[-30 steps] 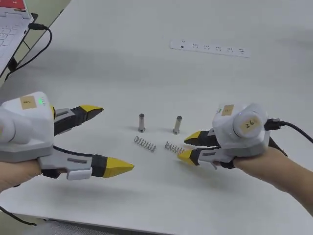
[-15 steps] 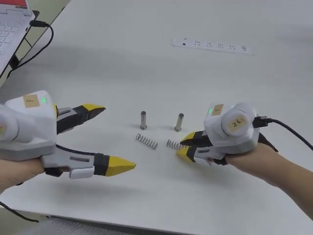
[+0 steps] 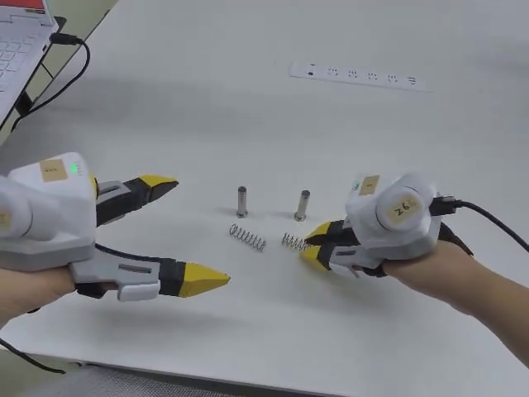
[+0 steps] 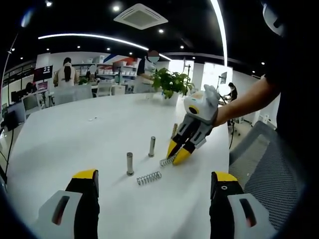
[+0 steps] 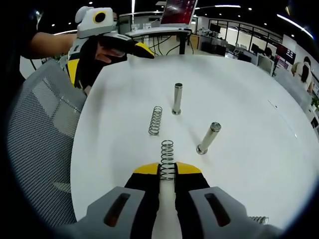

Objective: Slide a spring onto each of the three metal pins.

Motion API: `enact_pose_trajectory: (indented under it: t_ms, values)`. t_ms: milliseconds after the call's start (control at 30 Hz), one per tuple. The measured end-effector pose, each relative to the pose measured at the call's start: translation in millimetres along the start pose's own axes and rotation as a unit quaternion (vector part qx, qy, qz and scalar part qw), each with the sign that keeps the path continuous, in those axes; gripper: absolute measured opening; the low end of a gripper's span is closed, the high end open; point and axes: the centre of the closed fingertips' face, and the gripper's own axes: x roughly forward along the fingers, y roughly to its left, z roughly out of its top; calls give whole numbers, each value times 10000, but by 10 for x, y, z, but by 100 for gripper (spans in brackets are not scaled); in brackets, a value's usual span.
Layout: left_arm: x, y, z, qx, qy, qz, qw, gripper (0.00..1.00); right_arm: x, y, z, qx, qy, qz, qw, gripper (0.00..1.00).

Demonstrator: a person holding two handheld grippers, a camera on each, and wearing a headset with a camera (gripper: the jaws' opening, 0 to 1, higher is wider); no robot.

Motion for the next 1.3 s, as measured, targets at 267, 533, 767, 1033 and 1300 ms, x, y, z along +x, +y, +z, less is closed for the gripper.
enact_pose_trajectory:
  t_ms: [267, 533, 767, 1033, 1300]
  values:
    - [-14, -65, 29, 48, -16, -48, 10000, 90, -190, 3, -35, -20, -56, -66, 10000, 8]
    - [22, -111, 120, 141, -53, -97, 9998, 90, -450, -40, -56, 10, -138, -204, 9997, 8]
    - [101, -222, 330, 532, -194, -155, 9983, 90, -632, -99, -19, 35, -241, -323, 9992, 8]
    - [221, -317, 418, 628, -279, -331, 9971, 84, -732, -95, 20, -41, -291, -336, 9990, 8]
    - [372, -463, 470, 299, -452, -733, 9958, 78, -743, -30, 51, -258, -268, -253, 9990, 8]
